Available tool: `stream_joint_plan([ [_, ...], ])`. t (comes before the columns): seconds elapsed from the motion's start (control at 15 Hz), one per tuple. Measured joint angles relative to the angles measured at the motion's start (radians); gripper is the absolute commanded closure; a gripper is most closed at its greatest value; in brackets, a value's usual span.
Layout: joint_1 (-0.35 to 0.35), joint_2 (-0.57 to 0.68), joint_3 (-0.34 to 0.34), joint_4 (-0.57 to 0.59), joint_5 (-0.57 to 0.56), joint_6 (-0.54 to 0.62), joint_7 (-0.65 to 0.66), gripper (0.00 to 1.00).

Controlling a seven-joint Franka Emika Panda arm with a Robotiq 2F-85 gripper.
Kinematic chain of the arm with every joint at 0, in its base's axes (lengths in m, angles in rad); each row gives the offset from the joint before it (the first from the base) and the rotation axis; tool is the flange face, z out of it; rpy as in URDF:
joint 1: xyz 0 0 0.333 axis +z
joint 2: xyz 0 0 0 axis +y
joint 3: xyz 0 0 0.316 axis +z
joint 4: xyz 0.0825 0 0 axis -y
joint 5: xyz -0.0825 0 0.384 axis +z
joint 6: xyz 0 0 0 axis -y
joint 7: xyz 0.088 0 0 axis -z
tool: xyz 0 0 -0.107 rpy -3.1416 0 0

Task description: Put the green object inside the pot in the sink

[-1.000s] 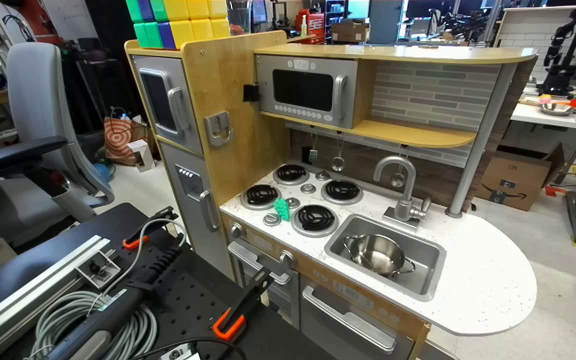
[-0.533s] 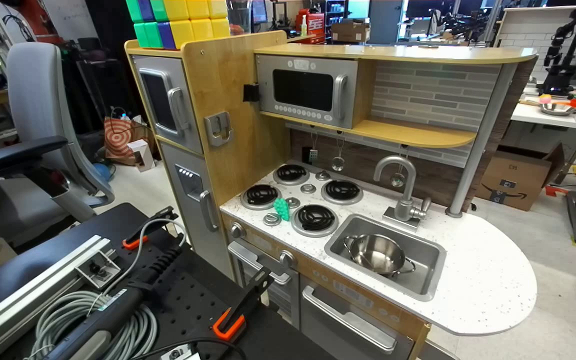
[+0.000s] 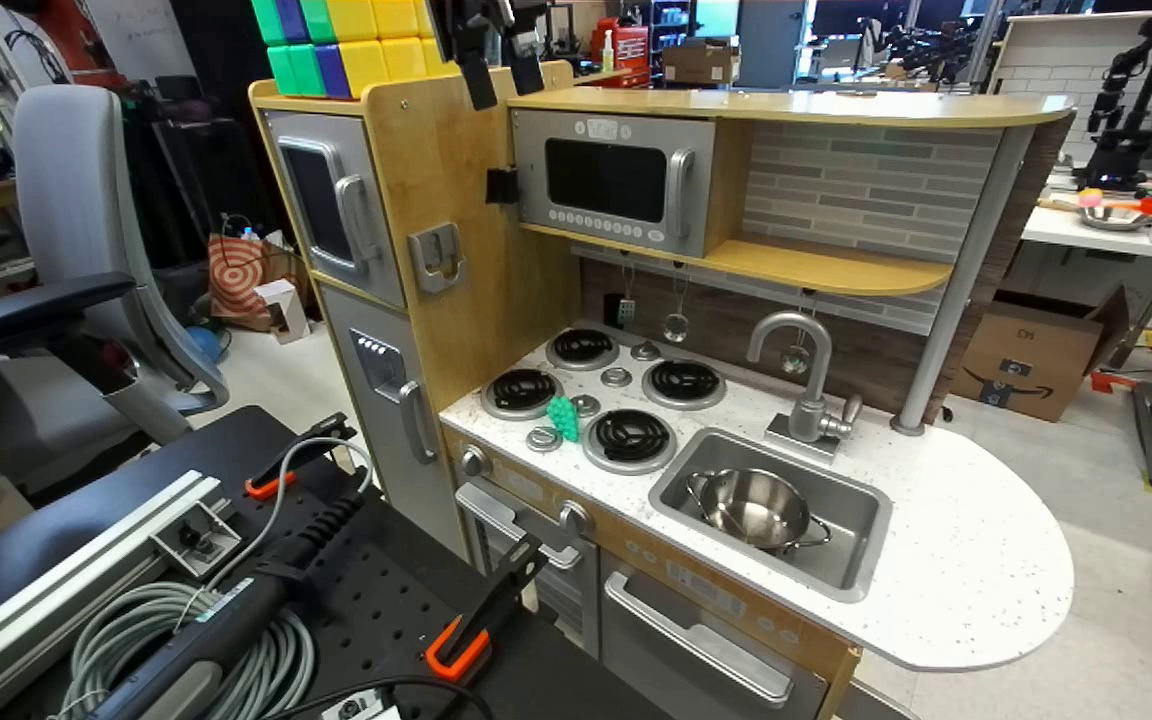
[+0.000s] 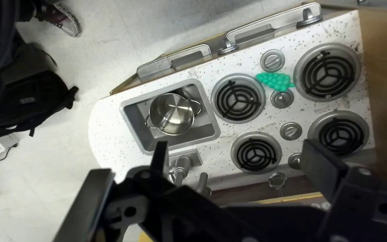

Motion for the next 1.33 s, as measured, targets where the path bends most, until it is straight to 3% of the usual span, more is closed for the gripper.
stream_joint_plan([
  [0.2,0.031,0.108,-0.008,0.052,-0.104,0.014,0.105,0.00],
  [0.33,0.056,0.166,-0.023,0.100,-0.111,-0.074,0.140,0.00],
  [0.6,0.067,0.191,-0.033,0.137,-0.110,-0.113,0.145,0.00],
  [0.8,0.072,0.190,-0.050,0.118,-0.109,-0.080,-0.005,0.00],
  [1.07,0.071,0.193,-0.086,0.073,-0.101,0.049,-0.231,0.00],
  [1.33,0.065,0.201,-0.112,0.061,-0.033,0.147,-0.489,0.00],
])
